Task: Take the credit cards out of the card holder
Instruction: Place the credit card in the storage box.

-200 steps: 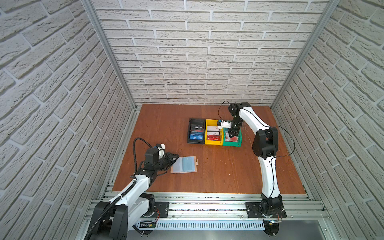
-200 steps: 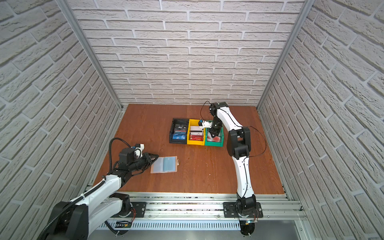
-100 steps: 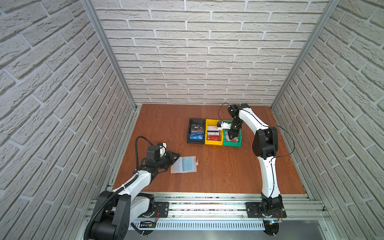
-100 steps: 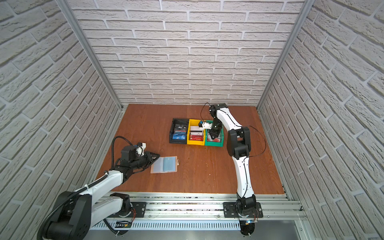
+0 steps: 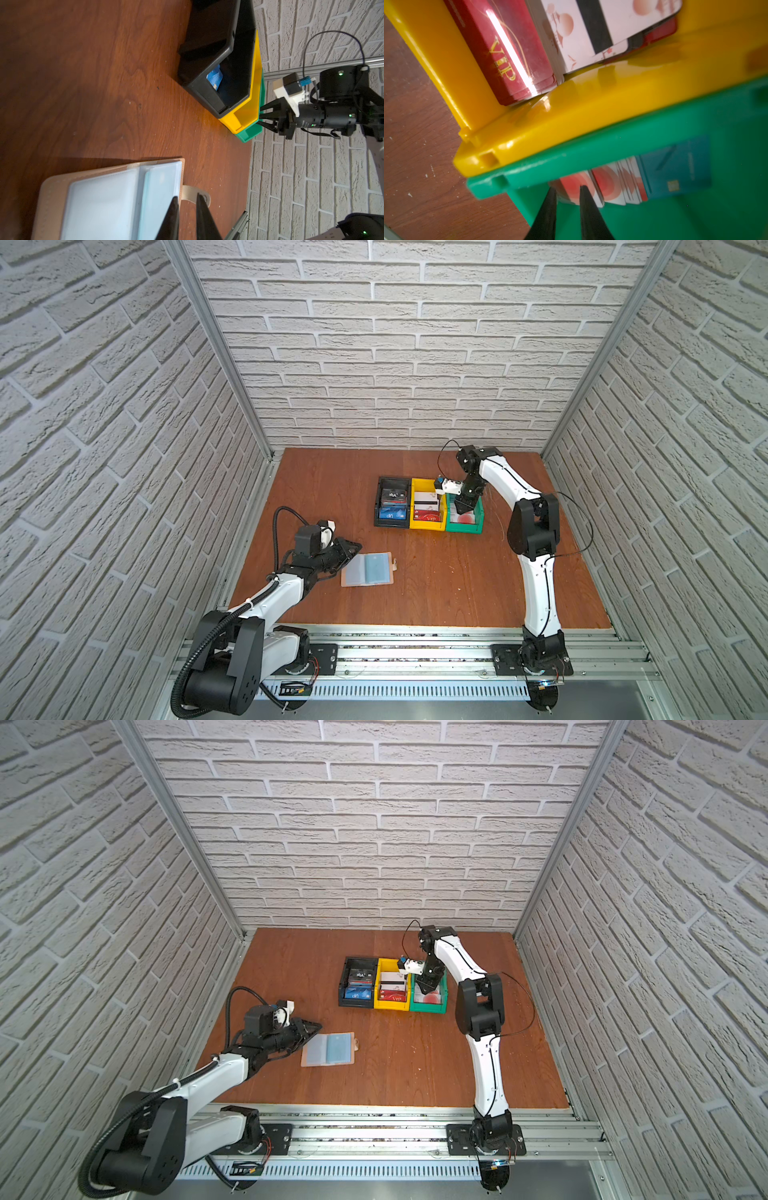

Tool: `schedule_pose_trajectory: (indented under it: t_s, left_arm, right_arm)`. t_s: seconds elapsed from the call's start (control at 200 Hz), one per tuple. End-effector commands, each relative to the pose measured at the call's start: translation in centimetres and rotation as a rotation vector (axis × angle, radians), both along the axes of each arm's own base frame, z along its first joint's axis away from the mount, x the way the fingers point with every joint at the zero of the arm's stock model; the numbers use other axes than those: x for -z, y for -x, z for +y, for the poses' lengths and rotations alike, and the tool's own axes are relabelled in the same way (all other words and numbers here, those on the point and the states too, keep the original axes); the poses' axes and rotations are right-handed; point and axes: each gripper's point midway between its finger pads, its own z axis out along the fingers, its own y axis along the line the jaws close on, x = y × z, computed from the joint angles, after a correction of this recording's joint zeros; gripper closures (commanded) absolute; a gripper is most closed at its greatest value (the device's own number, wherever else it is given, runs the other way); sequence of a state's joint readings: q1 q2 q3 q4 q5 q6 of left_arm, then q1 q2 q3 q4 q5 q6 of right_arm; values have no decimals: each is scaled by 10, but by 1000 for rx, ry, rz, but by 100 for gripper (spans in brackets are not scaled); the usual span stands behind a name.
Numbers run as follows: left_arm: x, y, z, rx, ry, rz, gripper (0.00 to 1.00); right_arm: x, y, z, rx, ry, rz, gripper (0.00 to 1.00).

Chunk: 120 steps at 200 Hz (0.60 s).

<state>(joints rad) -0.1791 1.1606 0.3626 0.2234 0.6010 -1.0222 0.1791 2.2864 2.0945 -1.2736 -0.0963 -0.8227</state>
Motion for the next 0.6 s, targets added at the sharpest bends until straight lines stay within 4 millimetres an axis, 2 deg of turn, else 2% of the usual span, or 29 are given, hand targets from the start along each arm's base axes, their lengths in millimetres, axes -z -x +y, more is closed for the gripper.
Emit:
schedule_pose_trajectory:
  t_s: [0.0,0.225,0.25,0.265,0.285,0.465,0.485,0.535,0.595]
  left_arm:
    - [-13,-8,-4,26,4,-68,81]
    - [-3,-9,-4,37,-26,-41,80]
    - [-2,-9,-3,37,-28,-36,80]
    - [-2,-9,-3,38,-27,-36,80]
    - [-1,-9,-4,40,-28,-35,80]
    - [4,-8,-3,44,-39,-26,80]
    - [6,-7,-2,44,-41,-23,80]
    - [8,-8,-2,44,-45,-19,80]
    - [11,-8,-1,44,-48,-10,80]
  right_arm:
    - [-56,-11,11,27,-80,-169,77]
    - [-112,-12,17,77,-163,-332,76]
    - [-111,-11,18,85,-168,-331,76]
    - [-123,-8,18,91,-179,-358,76]
    - [-127,-7,18,99,-185,-369,76]
    - [-143,11,30,171,-310,-394,73]
    - [-143,14,34,203,-337,-380,70]
    - [-145,20,41,249,-398,-350,50]
    - [-146,27,52,316,-481,-298,48]
